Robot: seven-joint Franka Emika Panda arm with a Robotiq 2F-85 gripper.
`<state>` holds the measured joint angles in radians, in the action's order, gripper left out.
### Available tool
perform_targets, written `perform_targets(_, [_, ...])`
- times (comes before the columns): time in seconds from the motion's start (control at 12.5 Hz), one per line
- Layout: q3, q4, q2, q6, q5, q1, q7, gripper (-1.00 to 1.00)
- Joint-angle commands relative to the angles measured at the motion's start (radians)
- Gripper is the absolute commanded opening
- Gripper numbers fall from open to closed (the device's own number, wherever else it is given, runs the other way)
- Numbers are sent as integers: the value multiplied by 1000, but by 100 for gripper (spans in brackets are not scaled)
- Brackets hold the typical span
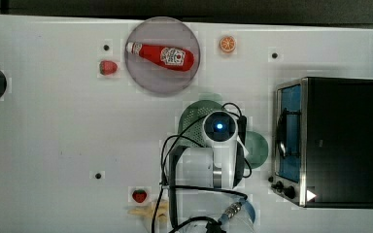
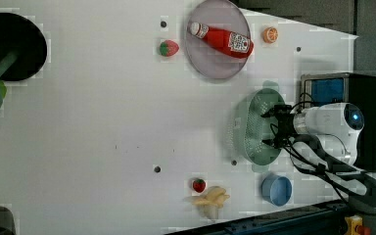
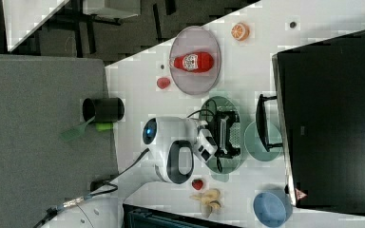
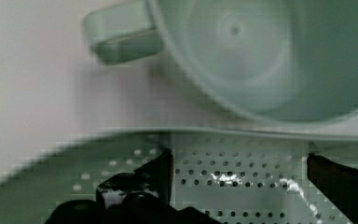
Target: Drag strainer left to right.
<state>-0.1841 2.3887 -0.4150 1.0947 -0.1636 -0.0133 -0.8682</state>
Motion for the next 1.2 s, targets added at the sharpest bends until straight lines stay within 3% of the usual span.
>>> perform_targets(0.08, [4, -1, 67, 6, -5, -6, 152, 100])
perform_targets(0.4, [45, -11, 246, -92, 3, -6, 478, 100])
perform_targets(0.64, [78, -60, 435, -327, 15, -7, 576, 100])
perform_targets(0.88, [99, -153, 588, -620, 84, -8, 618, 100])
perform_targets(1.2, [111, -324, 677, -875, 102, -10, 901, 100])
